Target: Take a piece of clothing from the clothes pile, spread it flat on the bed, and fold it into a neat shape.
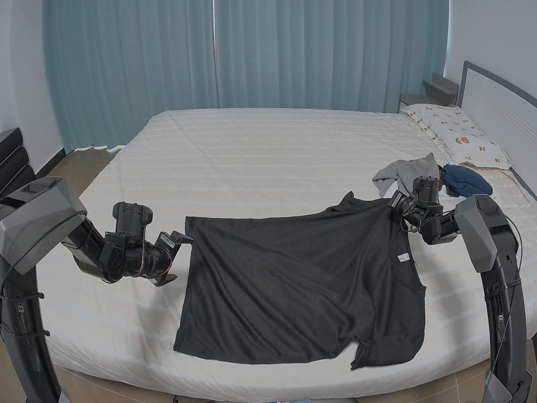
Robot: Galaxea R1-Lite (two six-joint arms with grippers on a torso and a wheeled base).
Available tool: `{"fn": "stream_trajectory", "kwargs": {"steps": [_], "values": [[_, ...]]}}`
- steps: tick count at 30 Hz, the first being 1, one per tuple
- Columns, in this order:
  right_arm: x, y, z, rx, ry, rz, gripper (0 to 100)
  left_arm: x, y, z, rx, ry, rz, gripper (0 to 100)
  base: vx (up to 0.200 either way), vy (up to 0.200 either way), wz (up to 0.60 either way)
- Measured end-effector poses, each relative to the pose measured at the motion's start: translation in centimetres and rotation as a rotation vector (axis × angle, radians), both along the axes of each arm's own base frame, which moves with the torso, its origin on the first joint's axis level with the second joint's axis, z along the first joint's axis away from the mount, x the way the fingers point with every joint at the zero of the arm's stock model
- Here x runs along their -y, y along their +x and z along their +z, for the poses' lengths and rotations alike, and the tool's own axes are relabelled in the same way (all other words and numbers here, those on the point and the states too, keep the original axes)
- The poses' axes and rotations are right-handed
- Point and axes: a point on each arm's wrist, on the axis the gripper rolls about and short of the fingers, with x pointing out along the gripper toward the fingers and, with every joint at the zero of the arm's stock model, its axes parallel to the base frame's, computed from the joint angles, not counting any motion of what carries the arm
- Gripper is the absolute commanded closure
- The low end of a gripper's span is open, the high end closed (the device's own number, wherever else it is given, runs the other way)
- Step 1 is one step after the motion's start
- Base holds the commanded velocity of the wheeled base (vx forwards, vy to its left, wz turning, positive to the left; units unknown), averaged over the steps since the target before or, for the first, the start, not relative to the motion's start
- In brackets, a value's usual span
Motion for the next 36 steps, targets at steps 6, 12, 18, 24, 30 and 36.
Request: {"fn": "stream_trajectory", "kwargs": {"steps": [6, 12, 18, 24, 30, 36], "values": [[0.0, 0.3, -1.0, -0.008, -0.004, -0.01, 0, 0.0, 0.0, 0.0, 0.0, 0.001, 0.0, 0, 0.0, 0.0, 0.0], [0.3, -1.1, -1.8, -0.075, 0.009, -0.003, 0, 0.0, -0.1, 0.0, -0.002, -0.003, 0.003, 0, 0.0, 0.0, 0.0], [0.7, -4.5, -1.2, -0.167, 0.111, -0.026, 0, -0.1, -0.4, 0.3, 0.011, -0.014, 0.012, 0, 0.0, 0.0, 0.0], [0.7, -9.3, 1.1, -0.225, 0.243, -0.038, 0, -0.1, -1.3, 0.8, 0.02, -0.025, 0.017, 0, -0.167, 0.0, 0.0], [0.4, -15.5, 3.2, -0.303, 0.32, -0.025, 0, 0.1, -2.9, 1.3, 0.009, -0.029, 0.01, 0, -0.2, 0.0, 0.0], [-0.3, -22.3, 4.2, -0.394, 0.373, 0.001, 0, 0.5, -5.3, 1.6, -0.017, -0.029, -0.01, 0, -0.133, 0.0, 0.0]]}}
